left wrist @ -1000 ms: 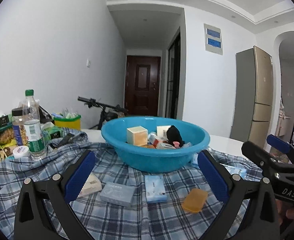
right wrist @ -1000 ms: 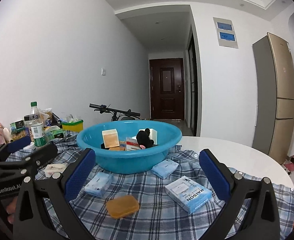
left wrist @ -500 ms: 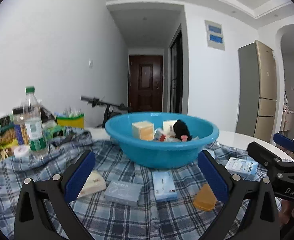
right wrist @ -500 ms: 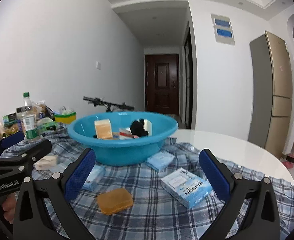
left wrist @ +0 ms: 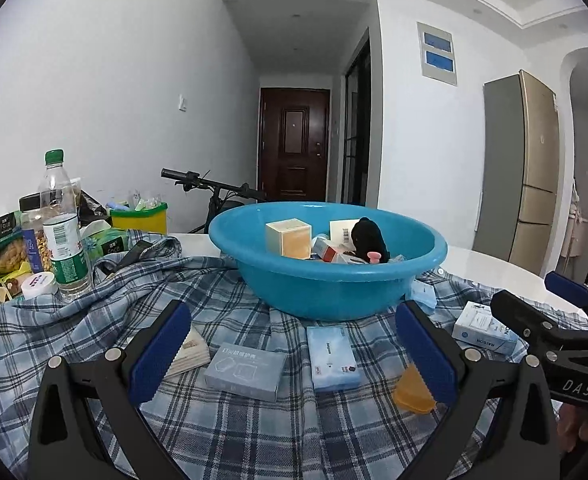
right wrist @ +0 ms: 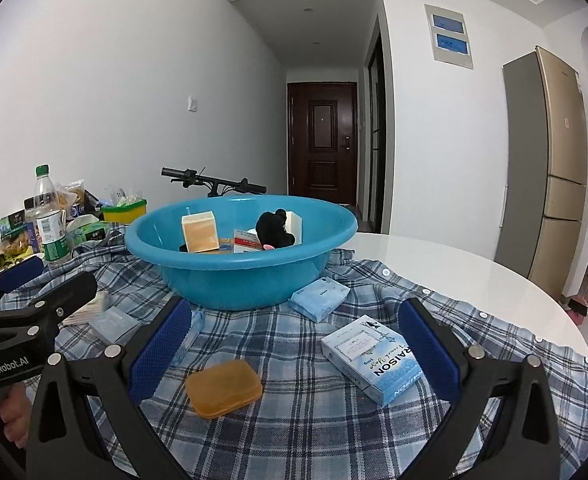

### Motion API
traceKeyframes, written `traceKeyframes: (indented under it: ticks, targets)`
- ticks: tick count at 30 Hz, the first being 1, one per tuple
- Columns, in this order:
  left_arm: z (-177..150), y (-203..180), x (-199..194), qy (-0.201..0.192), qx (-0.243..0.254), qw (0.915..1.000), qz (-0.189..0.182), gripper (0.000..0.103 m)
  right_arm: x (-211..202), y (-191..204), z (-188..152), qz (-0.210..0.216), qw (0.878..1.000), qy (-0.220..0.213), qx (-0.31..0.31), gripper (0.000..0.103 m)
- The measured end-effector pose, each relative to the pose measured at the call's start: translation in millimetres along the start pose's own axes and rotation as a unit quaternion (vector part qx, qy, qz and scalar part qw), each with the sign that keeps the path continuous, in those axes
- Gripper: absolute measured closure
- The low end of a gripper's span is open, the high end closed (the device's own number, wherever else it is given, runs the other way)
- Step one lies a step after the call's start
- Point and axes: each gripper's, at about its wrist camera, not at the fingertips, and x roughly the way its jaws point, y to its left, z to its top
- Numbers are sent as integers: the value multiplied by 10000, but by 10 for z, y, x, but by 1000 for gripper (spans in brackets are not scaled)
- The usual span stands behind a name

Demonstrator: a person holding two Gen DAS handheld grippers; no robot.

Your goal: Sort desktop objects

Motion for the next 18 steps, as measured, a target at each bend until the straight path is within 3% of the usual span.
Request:
traceKeyframes:
  ticks: [18]
  targets:
    - [5, 1, -4, 4, 12, 10000, -19, 0, -8, 2, 3, 1, 10000, 17, 19, 0]
